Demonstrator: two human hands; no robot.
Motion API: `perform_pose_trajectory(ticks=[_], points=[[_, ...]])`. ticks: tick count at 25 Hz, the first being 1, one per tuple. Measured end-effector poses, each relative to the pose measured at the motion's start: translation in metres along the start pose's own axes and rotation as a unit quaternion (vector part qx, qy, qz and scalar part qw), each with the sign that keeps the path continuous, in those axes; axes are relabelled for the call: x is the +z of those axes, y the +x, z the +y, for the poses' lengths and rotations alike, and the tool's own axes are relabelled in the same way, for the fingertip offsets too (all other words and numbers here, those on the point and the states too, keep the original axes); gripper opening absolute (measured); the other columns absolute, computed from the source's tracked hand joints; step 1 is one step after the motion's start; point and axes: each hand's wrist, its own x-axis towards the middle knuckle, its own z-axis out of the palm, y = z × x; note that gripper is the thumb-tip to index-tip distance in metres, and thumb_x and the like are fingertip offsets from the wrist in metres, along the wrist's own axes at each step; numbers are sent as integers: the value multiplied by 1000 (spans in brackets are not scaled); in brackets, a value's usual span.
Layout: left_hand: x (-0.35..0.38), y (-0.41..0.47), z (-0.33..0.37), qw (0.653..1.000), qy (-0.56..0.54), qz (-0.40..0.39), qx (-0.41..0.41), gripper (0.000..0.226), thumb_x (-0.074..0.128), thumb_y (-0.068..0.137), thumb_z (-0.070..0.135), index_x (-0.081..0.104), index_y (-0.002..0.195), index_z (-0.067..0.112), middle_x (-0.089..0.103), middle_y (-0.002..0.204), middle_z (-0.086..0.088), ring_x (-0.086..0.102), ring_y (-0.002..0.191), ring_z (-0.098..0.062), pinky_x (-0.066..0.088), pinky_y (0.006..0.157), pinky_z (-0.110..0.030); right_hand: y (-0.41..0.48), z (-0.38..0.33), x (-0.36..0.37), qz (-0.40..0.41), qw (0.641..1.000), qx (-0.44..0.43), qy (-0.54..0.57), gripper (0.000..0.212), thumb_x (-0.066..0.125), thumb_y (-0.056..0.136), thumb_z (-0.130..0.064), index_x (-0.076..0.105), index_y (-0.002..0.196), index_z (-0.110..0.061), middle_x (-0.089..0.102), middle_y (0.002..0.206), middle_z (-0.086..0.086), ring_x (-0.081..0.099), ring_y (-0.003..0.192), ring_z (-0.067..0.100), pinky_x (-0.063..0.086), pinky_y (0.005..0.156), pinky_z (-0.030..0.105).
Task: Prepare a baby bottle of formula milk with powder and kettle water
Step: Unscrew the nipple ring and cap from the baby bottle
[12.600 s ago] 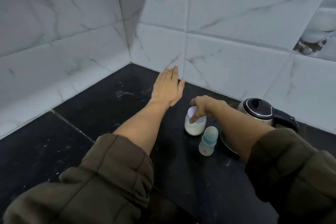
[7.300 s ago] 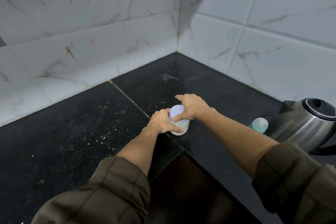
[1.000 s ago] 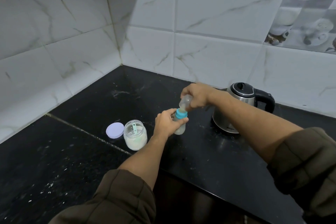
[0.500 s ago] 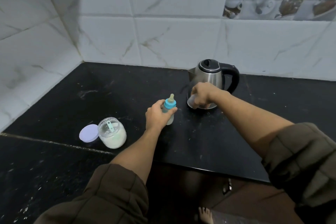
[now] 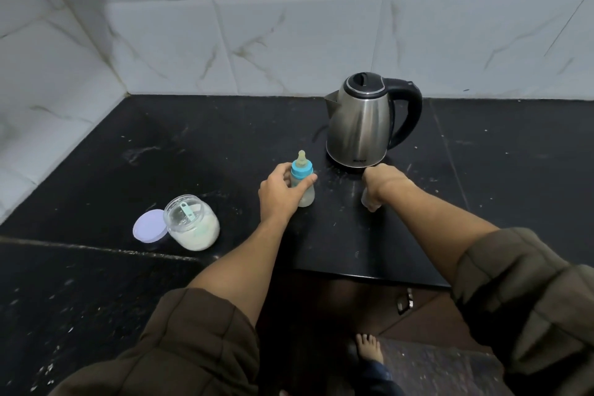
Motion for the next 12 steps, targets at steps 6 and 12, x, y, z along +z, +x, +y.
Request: perform_pose_trajectory(ticks=[6,12], points=[[-12,1,-1,1000,-19,10,-6,61,90,77,47,67,128,22,73,124,8,67,113,-8,57,98,-31,-8,-29,-57,53,997,-48,19,41,75,82,-29,61,118,-16,64,116,6,60,92,27,50,75,38],[-35,-4,-24,999,-28,13,-33,52,92,75,43,69,118,26,75,102,12,71,99,-7,60,89,-31,-11,-119,-89,84,966,-201,136,63,72,83,-53,59,136,-21,69,115,4,68,73,19,63,73,37]])
